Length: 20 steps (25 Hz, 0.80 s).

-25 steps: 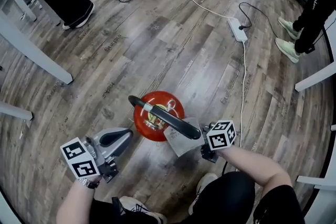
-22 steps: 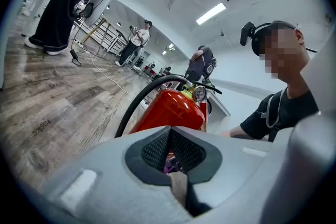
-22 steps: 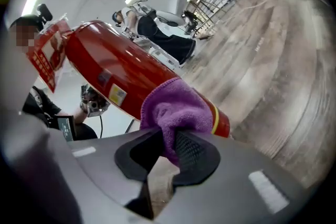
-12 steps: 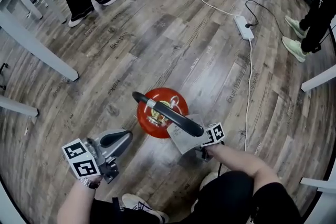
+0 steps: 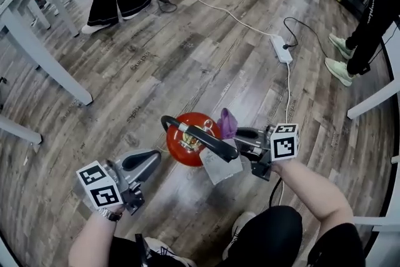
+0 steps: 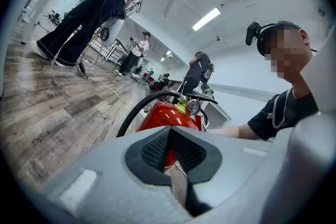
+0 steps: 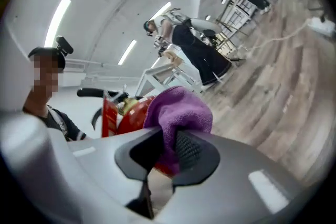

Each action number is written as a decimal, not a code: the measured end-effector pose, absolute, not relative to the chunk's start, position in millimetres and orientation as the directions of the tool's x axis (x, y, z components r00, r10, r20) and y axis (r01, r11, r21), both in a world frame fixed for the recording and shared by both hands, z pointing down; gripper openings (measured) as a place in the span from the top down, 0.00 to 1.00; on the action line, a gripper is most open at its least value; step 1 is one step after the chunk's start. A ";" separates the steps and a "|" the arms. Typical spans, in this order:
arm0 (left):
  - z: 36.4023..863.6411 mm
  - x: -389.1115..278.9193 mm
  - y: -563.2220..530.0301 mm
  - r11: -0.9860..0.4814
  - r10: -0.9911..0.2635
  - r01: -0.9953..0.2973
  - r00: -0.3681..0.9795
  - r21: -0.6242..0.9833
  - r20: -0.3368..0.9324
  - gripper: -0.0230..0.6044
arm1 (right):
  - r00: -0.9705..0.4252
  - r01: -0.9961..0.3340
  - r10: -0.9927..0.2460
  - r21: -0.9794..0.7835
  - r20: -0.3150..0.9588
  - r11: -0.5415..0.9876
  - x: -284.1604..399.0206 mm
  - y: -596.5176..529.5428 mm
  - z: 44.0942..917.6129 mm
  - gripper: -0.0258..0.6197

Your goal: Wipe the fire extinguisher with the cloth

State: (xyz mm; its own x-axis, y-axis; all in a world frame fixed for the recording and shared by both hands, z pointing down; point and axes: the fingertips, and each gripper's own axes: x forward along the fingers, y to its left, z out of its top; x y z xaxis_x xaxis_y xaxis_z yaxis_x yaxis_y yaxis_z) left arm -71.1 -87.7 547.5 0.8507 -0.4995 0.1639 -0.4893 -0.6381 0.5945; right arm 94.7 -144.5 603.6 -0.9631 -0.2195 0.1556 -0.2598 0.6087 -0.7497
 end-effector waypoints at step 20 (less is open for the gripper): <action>531.9 -77.9 -88.7 -0.665 -0.511 -0.474 0.853 0.578 0.111 0.96 | -0.562 0.479 0.564 -0.317 0.605 0.818 10.7 -88.6 428.3 0.87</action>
